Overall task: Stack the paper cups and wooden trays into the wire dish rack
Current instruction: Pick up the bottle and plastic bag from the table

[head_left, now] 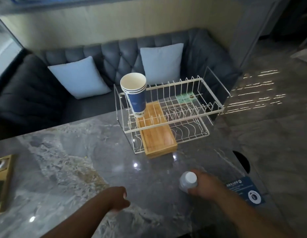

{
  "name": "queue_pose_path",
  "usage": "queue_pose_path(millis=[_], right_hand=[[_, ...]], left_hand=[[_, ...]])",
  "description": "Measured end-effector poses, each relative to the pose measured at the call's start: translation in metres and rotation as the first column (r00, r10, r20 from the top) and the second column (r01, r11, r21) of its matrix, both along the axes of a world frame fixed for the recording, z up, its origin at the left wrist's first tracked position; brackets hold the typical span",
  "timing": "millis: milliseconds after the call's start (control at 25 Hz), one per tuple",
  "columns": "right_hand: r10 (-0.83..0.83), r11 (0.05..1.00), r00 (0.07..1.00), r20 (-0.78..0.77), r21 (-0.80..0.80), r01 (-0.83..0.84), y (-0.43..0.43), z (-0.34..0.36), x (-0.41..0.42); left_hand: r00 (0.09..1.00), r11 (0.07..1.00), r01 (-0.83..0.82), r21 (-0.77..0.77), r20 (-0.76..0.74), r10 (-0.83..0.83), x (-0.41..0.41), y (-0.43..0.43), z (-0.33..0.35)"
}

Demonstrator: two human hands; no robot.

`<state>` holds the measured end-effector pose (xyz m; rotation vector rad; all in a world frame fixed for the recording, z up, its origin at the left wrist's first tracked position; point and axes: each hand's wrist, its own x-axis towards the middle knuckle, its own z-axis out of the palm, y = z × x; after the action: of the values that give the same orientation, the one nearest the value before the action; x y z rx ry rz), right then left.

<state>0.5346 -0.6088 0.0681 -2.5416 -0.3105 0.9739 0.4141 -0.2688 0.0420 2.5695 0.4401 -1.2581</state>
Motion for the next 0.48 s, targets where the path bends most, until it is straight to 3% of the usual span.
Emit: queue_pose_path(millis=[320,480], right_hand=[[0.039,0.988,0.984,-0.172,0.153,-0.012,0.056,0.001,0.003],[0.162,0.987,0.974,-0.157,0.037,-0.158,0.110,-0.001,-0.003]], left_hand=[[0.986,0.985,-0.165,-0.038,-0.012,0.165,-0.037,0.037,0.013],[0.967,0.964,-0.253,-0.082,-0.017,0.252,-0.072,0.079,0.017]])
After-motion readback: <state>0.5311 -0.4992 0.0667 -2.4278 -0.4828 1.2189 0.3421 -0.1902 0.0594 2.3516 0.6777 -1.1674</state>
